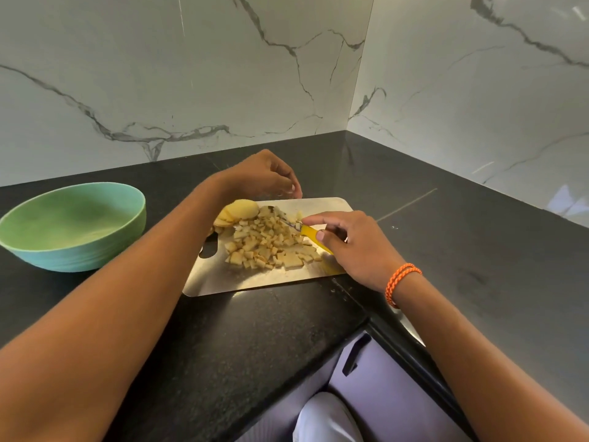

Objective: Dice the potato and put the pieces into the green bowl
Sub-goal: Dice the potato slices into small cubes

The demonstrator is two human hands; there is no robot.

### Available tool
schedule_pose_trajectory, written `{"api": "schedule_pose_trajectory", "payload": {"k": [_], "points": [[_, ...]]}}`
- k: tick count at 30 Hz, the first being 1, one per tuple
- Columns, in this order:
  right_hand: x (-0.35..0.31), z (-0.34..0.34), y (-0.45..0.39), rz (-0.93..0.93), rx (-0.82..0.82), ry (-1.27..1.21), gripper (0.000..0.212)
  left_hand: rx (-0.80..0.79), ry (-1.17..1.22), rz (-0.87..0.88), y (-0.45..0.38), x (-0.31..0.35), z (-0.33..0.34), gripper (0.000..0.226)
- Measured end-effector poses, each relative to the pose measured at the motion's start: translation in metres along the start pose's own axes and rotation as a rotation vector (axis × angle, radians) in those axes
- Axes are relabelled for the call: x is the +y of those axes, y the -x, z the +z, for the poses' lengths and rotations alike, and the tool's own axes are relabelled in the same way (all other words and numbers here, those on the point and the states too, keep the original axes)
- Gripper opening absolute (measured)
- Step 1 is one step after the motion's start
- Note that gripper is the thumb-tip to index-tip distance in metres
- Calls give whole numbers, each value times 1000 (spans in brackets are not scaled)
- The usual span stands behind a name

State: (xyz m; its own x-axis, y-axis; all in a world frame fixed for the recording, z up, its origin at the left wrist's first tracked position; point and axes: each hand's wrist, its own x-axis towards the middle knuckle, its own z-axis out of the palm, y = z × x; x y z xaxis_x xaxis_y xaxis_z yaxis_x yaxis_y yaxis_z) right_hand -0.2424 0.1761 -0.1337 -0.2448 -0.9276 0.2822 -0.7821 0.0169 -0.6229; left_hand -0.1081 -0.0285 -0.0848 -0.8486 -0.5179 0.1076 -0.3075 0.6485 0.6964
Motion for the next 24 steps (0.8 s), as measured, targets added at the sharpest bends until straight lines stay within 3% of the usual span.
{"api": "schedule_pose_trajectory", "payload": {"k": [3, 5, 14, 18, 24], "points": [[2, -1, 0, -23, 9, -19, 30, -235, -17, 30, 7, 12, -7, 16], [3, -3, -1, -36, 38, -48, 28, -288, -50, 43, 9, 12, -4, 17], [18, -37, 6, -16, -20, -142, 25, -129, -167, -5, 16, -6, -16, 7], [25, -47, 5, -5, 26, -138, 24, -35, -175, -15, 19, -6, -18, 7], [41, -37, 1, 118, 102, 94, 26, -38, -135, -8, 16, -10, -20, 11]]}}
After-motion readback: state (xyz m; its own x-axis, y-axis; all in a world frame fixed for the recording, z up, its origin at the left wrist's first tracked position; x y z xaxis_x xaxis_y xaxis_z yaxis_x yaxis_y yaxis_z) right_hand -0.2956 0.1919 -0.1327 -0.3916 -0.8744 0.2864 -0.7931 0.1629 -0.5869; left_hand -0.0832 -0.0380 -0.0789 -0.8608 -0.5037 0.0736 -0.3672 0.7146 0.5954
